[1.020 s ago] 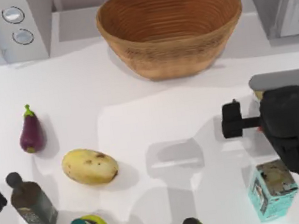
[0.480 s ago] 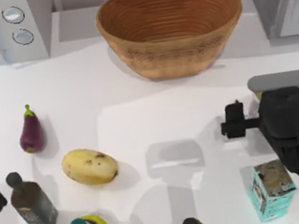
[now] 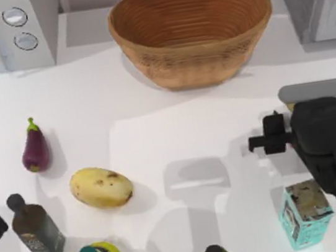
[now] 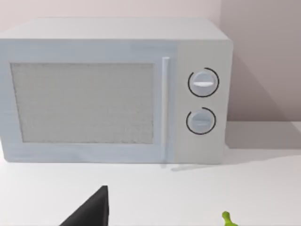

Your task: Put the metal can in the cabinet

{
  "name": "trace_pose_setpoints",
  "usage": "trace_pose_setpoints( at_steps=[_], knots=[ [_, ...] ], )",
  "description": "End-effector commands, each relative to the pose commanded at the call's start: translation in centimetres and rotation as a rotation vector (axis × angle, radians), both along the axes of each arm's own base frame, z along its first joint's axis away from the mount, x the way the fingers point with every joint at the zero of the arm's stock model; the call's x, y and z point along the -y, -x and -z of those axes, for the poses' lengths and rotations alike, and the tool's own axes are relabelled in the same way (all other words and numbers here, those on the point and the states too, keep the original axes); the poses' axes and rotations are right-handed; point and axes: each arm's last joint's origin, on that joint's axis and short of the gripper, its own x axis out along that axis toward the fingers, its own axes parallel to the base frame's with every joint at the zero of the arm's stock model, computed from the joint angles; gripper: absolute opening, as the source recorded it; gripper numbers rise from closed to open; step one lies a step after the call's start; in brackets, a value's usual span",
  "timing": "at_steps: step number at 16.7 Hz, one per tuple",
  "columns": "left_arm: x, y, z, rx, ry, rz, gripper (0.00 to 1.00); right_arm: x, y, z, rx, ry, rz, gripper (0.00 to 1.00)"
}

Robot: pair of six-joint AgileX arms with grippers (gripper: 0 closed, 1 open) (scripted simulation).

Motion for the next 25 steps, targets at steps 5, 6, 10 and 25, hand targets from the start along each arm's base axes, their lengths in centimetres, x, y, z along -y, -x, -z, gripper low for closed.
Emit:
trace_pose_setpoints(
  at_steps=[5, 6, 10, 25],
  knots=[
    [0.0, 0.0, 0.0, 0.0, 0.0, 0.0, 1.0, 0.0, 0.0, 0.0, 0.0, 0.0, 0.0, 0.0],
    [0.0, 0.0, 0.0, 0.0, 0.0, 0.0, 1.0, 0.0, 0.0, 0.0, 0.0, 0.0, 0.0, 0.0],
    [0.0, 0.0, 0.0, 0.0, 0.0, 0.0, 1.0, 0.0, 0.0, 0.0, 0.0, -0.001, 0.0, 0.0],
    [0.0, 0.0, 0.0, 0.0, 0.0, 0.0, 1.0, -0.2, -0.5, -11.7, -0.012, -0.023, -0.007, 0.0]
  ],
)
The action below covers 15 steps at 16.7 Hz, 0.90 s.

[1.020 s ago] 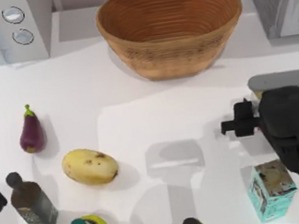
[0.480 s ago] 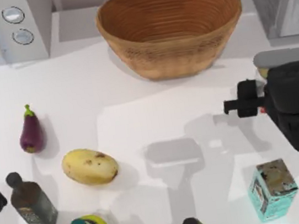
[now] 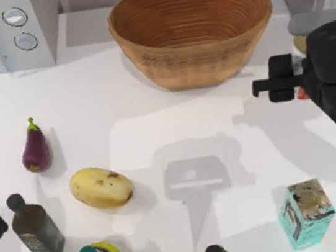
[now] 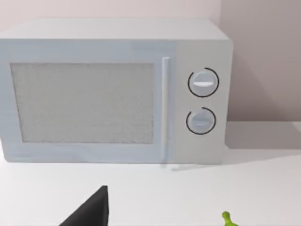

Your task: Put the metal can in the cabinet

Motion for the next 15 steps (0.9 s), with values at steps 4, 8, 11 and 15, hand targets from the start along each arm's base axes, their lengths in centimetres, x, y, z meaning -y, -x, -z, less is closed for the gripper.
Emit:
trace_pose_setpoints(
  at_steps=[4, 8, 11, 15],
  knots=[
    [0.0, 0.0, 0.0, 0.0, 0.0, 0.0, 1.0, 0.1, 0.5, -3.1, 0.01, 0.02, 0.006, 0.0],
    [0.0, 0.0, 0.0, 0.0, 0.0, 0.0, 1.0, 0.2, 0.6, -3.3, 0.012, 0.022, 0.007, 0.0],
    [0.0, 0.0, 0.0, 0.0, 0.0, 0.0, 1.0, 0.4, 0.6, -3.2, 0.007, 0.022, 0.01, 0.0],
    [0.0, 0.0, 0.0, 0.0, 0.0, 0.0, 1.0, 2.4, 2.2, -3.4, 0.011, 0.014, -0.003, 0.0]
  ],
)
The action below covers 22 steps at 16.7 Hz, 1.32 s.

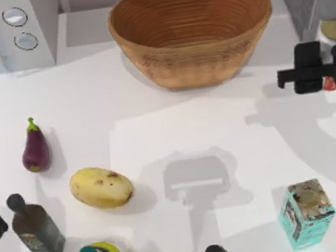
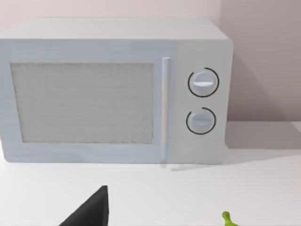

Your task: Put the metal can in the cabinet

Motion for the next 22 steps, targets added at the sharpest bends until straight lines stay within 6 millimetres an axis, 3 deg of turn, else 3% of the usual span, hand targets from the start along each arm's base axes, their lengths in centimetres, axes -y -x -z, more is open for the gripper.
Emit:
trace_pose_setpoints(
  at_steps=[7, 14, 18, 22],
  knots=[
    [0.0, 0.0, 0.0, 0.0, 0.0, 0.0, 1.0, 5.7, 5.7, -1.1, 0.145, -0.062, -0.023, 0.0],
    [0.0, 0.0, 0.0, 0.0, 0.0, 0.0, 1.0, 10.2, 12.2, 2.2, 0.375, -0.048, -0.014, 0.0],
    [0.0, 0.0, 0.0, 0.0, 0.0, 0.0, 1.0, 11.3, 13.6, 4.9, 0.466, -0.009, -0.004, 0.0],
    [0.0, 0.0, 0.0, 0.0, 0.0, 0.0, 1.0, 11.6, 13.9, 5.9, 0.495, 0.01, 0.002, 0.0]
  ],
)
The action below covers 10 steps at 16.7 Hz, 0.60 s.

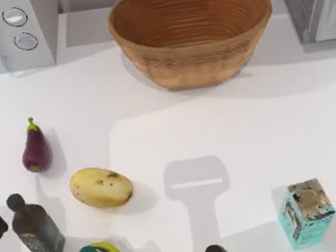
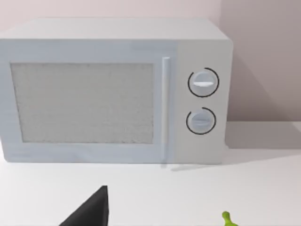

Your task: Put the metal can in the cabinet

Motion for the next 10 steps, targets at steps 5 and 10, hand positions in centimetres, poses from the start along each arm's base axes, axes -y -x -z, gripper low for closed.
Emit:
trace_pose_setpoints(
  at_steps=[5, 10],
  knots=[
    [0.0, 0.0, 0.0, 0.0, 0.0, 0.0, 1.0, 0.0, 0.0, 0.0, -0.002, -0.003, -0.002, 0.0],
    [0.0, 0.0, 0.0, 0.0, 0.0, 0.0, 1.0, -0.2, 0.0, -3.8, -0.005, -0.003, -0.003, 0.0]
  ],
)
